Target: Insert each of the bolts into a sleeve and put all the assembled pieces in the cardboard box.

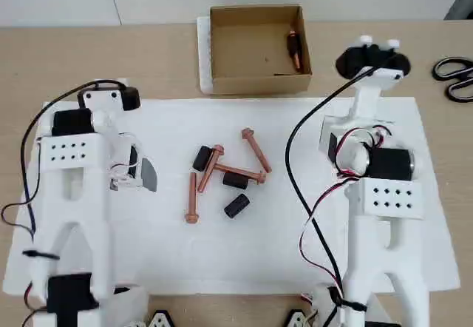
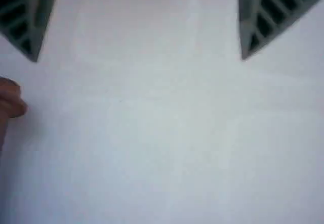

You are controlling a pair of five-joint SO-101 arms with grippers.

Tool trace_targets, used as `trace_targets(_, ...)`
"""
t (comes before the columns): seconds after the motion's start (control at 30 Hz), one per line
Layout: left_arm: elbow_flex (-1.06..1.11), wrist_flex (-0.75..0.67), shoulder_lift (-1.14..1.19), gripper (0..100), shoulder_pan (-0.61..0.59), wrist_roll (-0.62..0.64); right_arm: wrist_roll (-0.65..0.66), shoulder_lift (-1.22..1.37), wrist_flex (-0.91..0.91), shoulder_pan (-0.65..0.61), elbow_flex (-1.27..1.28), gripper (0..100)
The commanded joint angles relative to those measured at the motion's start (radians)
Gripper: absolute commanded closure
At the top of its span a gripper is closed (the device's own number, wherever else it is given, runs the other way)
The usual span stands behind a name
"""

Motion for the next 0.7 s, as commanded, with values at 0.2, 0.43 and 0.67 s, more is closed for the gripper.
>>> trace_targets(0.2,-0.008,-0.014,-0.361,76,0.106,-0.035,-0.006,-0.182,0.168,-0.059,-0.078,77.6)
trace_targets(0.43,0.139,-0.025,-0.511,76,0.107,-0.035,-0.008,-0.275,0.334,-0.159,-0.077,77.6)
trace_targets(0.67,0.438,-0.308,-0.924,83,0.103,-0.146,-0.003,-0.415,0.302,-0.213,0.084,77.6)
